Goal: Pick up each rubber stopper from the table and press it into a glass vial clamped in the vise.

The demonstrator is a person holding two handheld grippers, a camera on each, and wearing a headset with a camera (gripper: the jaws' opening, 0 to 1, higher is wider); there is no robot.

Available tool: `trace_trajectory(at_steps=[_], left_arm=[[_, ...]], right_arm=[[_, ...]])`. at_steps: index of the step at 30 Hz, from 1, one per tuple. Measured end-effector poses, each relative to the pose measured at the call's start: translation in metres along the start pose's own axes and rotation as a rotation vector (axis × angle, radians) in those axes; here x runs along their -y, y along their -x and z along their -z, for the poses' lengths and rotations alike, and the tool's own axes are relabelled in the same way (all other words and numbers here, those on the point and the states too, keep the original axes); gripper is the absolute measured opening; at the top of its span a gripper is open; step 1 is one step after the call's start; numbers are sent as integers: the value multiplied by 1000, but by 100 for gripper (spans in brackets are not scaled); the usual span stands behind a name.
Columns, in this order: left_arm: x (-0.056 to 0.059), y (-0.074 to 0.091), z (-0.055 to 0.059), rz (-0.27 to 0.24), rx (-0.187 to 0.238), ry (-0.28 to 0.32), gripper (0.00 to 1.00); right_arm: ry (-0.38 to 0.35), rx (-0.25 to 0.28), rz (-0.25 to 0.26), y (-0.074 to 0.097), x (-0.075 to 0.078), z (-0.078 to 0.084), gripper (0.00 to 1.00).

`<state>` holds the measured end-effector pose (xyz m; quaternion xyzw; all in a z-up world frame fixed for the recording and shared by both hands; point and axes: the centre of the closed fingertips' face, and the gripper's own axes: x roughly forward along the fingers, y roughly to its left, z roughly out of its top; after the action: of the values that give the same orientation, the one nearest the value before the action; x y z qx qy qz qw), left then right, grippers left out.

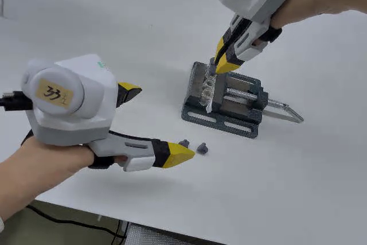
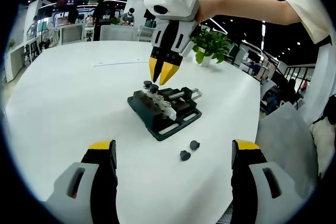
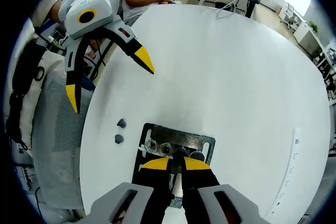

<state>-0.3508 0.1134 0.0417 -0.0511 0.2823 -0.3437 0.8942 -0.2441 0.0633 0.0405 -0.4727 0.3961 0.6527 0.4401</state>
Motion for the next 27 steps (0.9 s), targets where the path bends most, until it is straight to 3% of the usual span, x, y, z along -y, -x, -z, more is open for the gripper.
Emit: trace_trajectory(at_steps=[18,27], left_arm=[[4,-4,2,10,-11,4,89],[3,-5,6,12,-19,11,89]], right_arm=[[-13,37,12,-2,2,-5,0],[-18,29,9,-5,2,-4,0]])
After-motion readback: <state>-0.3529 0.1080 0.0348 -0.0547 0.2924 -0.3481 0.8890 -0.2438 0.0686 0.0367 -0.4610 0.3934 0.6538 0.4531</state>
